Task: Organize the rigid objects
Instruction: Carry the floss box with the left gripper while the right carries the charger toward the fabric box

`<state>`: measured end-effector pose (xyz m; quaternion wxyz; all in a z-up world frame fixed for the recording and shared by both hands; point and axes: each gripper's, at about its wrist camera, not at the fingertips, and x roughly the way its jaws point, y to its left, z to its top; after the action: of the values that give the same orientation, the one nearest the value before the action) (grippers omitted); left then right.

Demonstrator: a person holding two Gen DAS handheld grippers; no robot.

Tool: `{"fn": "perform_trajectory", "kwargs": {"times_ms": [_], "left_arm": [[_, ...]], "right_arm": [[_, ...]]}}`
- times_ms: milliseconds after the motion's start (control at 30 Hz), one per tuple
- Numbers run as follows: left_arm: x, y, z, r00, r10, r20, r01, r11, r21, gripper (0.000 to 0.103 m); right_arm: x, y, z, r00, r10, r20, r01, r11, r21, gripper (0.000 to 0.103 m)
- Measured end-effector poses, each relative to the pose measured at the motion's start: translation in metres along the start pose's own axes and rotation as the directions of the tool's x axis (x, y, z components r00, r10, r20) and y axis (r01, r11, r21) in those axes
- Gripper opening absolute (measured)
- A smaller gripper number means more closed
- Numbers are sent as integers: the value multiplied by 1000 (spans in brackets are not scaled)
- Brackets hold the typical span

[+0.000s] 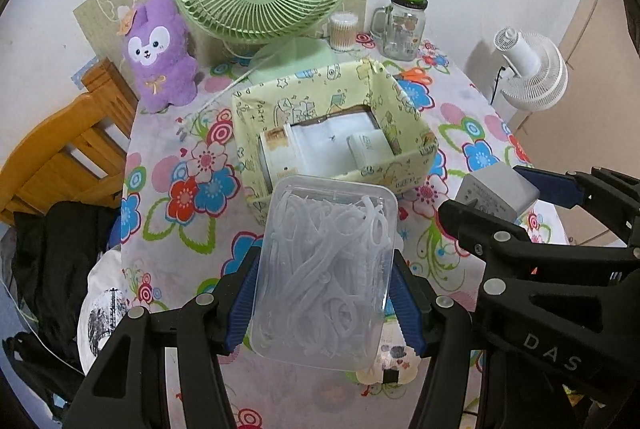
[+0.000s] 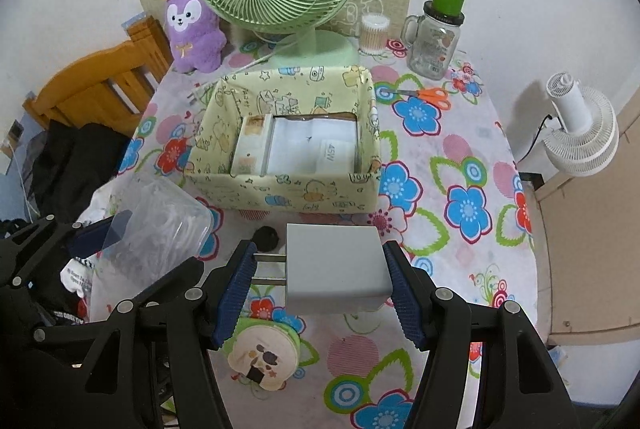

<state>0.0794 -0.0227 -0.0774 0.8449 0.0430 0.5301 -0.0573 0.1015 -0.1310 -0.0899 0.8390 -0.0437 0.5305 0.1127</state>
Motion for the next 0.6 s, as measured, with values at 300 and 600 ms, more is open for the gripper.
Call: {"fn": "perform_trajectory", "kwargs": {"times_ms": [300, 600], "left_arm": [[7, 2, 25, 1000, -9, 13, 9, 999, -33, 62], [21, 5, 51, 1000, -5, 16, 6, 997, -76, 62]], "right_arm": [[2, -8, 25, 1000, 4, 18, -3, 1000, -9, 67], [13, -19, 52, 1000, 19, 23, -19, 1000, -4, 67]]}}
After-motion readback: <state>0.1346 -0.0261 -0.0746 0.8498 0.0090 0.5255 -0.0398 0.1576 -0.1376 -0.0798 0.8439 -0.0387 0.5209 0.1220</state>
